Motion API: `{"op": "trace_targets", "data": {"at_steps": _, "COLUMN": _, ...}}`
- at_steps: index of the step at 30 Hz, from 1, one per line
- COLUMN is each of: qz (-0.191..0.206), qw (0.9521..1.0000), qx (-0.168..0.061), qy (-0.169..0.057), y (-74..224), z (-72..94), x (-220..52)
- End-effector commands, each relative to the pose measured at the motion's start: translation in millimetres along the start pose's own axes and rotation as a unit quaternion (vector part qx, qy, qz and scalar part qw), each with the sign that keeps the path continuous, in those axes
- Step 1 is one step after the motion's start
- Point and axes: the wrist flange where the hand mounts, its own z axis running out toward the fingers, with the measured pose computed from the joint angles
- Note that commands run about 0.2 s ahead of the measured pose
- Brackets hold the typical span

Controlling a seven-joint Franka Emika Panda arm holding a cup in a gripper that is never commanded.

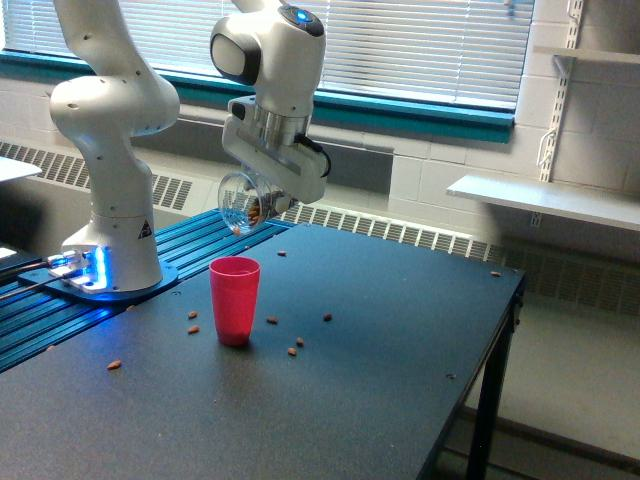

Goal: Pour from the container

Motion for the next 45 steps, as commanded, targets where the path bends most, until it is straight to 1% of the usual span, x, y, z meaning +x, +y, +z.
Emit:
{"op": "trace_targets", "data": {"at_steps": 1, "qz": 0.005, "qw": 1.0000, "qx": -0.006, "qy": 0.000, "y": 3.7, "z": 0.3, "x": 0.8}}
{"op": "trace_targets", "data": {"at_steps": 14, "qz": 0.007, "qw": 0.9998, "qx": -0.018, "qy": 0.001, "y": 4.3, "z": 1.5, "x": 3.2}}
{"op": "trace_targets", "data": {"at_steps": 26, "qz": 0.011, "qw": 0.9998, "qx": -0.016, "qy": 0.005, "y": 0.5, "z": 8.0, "x": 4.1}}
{"op": "trace_targets", "data": {"at_steps": 30, "qz": 0.018, "qw": 0.9996, "qx": -0.018, "qy": 0.015, "y": 0.0, "z": 10.8, "x": 4.2}}
{"op": "trace_targets", "data": {"at_steps": 33, "qz": 0.021, "qw": 0.9995, "qx": -0.021, "qy": 0.012, "y": -1.0, "z": 8.0, "x": 1.0}}
{"op": "trace_targets", "data": {"at_steps": 36, "qz": 0.024, "qw": 0.9992, "qx": -0.026, "qy": 0.016, "y": -1.1, "z": 4.1, "x": -1.2}}
{"op": "trace_targets", "data": {"at_steps": 45, "qz": 0.025, "qw": 0.9990, "qx": -0.031, "qy": 0.019, "y": -1.1, "z": 1.7, "x": -5.2}}
